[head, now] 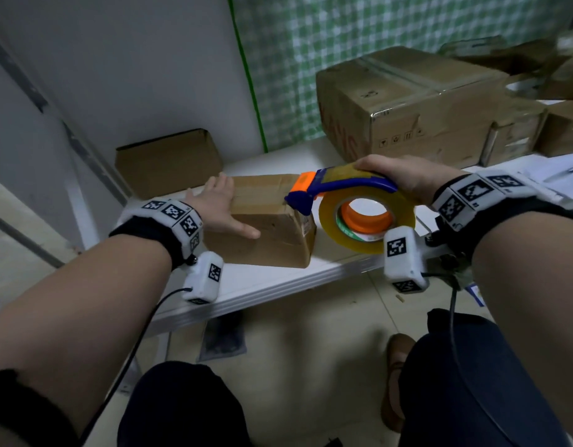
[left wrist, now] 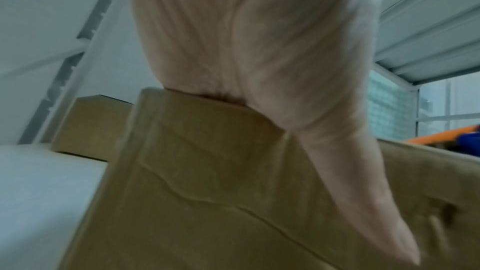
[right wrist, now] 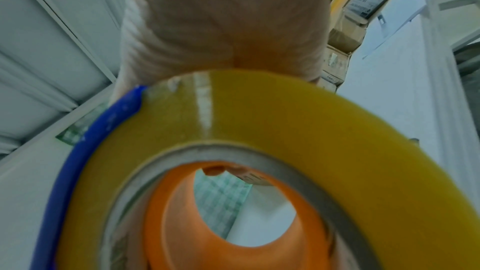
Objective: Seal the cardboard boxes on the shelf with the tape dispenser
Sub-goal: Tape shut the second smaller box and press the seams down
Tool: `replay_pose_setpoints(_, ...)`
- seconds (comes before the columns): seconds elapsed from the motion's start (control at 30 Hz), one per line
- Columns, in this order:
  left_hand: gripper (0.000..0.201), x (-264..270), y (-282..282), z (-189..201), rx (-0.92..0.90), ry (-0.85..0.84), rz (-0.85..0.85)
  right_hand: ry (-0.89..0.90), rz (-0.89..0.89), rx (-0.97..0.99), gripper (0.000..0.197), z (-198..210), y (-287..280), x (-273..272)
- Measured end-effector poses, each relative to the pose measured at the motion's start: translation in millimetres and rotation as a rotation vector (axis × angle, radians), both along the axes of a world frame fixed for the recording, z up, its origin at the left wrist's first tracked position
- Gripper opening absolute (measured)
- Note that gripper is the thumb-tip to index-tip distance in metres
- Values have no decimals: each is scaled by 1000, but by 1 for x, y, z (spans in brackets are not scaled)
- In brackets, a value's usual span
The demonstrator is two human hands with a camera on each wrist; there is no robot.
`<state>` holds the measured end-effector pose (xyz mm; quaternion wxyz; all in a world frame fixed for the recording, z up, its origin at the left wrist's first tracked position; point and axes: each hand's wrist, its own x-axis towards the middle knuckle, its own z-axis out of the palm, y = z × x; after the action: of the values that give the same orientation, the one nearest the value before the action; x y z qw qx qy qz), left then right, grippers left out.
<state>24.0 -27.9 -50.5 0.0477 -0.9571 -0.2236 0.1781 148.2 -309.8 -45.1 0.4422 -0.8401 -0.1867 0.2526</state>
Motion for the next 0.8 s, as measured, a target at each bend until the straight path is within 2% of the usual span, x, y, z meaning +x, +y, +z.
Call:
replay_pose_setpoints(0.27, 128, 11, -45, 2, -151, -20, -190, 40, -48, 39, 53, -6, -3, -6)
replay_pose_setpoints(0.4, 128, 12, -62, 2, -167, -58, -226, 38, -93, 58, 67, -9, -2, -8)
replay_pose_setpoints(0.57, 111, 9, -67, -7, -142, -201, -252, 27, -106, 76, 53, -12, -3, -12)
replay_pose_setpoints(0.8, 95, 12, -69, -13, -139, -310, -292, 15, -133, 117, 47, -19, -1, -18)
